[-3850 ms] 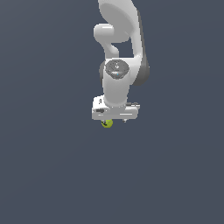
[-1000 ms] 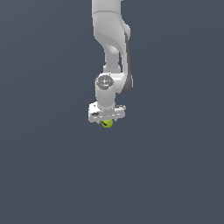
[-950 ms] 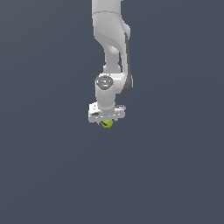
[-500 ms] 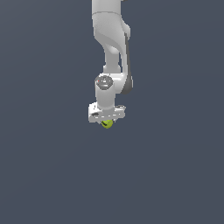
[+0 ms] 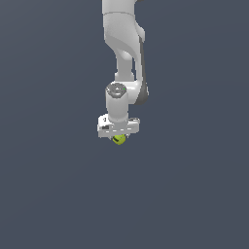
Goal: Pick up the object and move it to a goal position.
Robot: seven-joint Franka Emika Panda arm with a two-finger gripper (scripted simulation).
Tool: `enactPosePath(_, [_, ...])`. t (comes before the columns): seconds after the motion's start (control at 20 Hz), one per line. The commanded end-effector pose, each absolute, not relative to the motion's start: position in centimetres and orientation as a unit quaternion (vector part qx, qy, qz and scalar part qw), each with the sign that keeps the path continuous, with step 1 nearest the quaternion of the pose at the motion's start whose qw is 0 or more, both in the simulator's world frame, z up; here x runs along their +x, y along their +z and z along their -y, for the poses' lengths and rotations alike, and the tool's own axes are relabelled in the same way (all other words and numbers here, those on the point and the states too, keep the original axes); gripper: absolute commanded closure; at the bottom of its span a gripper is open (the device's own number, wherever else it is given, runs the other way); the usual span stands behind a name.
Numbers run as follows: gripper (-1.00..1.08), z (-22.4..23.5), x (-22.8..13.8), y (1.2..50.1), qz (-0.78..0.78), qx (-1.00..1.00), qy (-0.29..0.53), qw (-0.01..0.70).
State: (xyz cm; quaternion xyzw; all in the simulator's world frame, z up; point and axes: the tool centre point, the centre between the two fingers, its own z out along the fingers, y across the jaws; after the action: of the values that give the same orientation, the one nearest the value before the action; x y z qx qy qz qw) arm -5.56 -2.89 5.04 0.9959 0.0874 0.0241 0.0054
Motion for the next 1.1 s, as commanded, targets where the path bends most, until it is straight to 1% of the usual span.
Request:
enactPosePath(0.0, [1.08,2.8,-4.1,5.9,-0.084,0.995,0.045,0.010])
enactPosePath(0.3, [1.08,2.7,1.1,9.8,-0.070,0.989,0.125,0.027])
enactPosePath(0.65, [1.08,2.6,7.7,17.0,-0.049,0.967,0.245,0.052])
enactPosePath(0.85, [1.08,2.5,10.3,21.5,-0.038,0.949,0.306,0.065])
enactPosePath(1.05, [1.08,2.5,12.1,25.6,-0.027,0.930,0.359,0.076])
